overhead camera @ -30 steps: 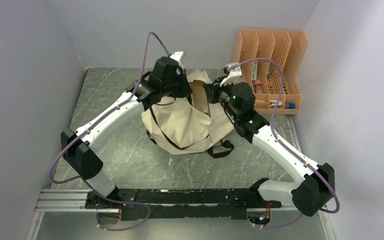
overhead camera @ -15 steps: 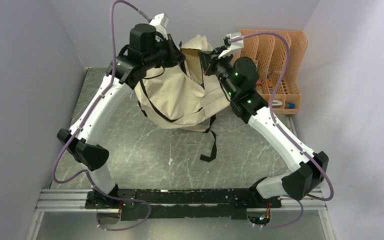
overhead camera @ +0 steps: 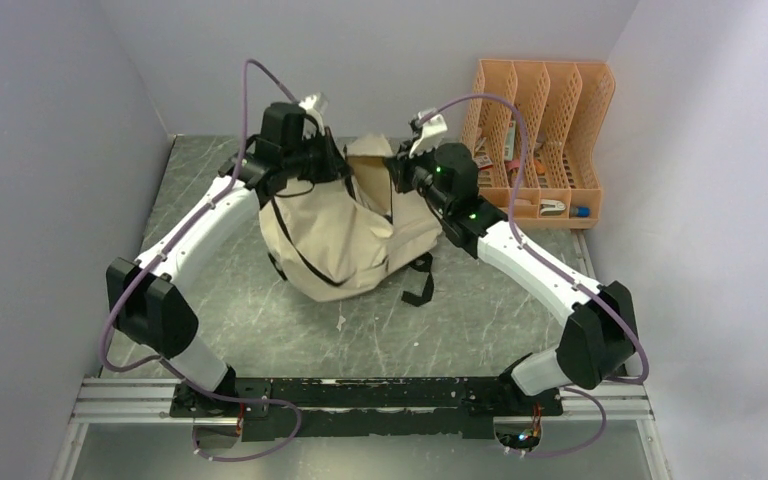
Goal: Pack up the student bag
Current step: Adjust the student bag at the center of the board.
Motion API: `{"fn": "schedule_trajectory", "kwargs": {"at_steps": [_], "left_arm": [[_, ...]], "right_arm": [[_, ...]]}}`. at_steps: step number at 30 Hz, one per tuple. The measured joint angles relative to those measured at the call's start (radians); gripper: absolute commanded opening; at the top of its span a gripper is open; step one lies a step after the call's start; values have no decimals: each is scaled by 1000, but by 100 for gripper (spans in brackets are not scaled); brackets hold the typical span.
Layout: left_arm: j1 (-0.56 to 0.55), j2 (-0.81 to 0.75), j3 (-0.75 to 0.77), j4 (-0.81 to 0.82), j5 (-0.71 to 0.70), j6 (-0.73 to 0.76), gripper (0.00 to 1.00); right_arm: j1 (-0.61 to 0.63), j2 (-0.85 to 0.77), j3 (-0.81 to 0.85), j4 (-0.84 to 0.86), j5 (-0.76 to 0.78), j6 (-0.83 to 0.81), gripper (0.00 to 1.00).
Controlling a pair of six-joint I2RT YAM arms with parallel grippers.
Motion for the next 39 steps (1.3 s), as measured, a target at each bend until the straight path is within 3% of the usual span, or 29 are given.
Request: {"fn": "schedule_trajectory", "kwargs": {"at_steps": [9, 16, 28, 32, 39], "left_arm": [[-6, -106, -364, 155, 106, -22, 5], [-5, -225, -560, 195, 103, -38, 5], [-5, -314, -669, 41, 0, -60, 6], [-5, -324, -679, 20, -25, -68, 12], [-5, -324, -679, -14, -69, -74, 36]], "right_arm": [[8, -53, -164, -58, -68, -4, 0], [41, -82, -254, -52, -238, -8, 0], [227, 17, -303, -37, -226, -62, 3], [239, 31, -313, -24, -225, -61, 3], [248, 71, -313, -42, -240, -64, 4]]}}
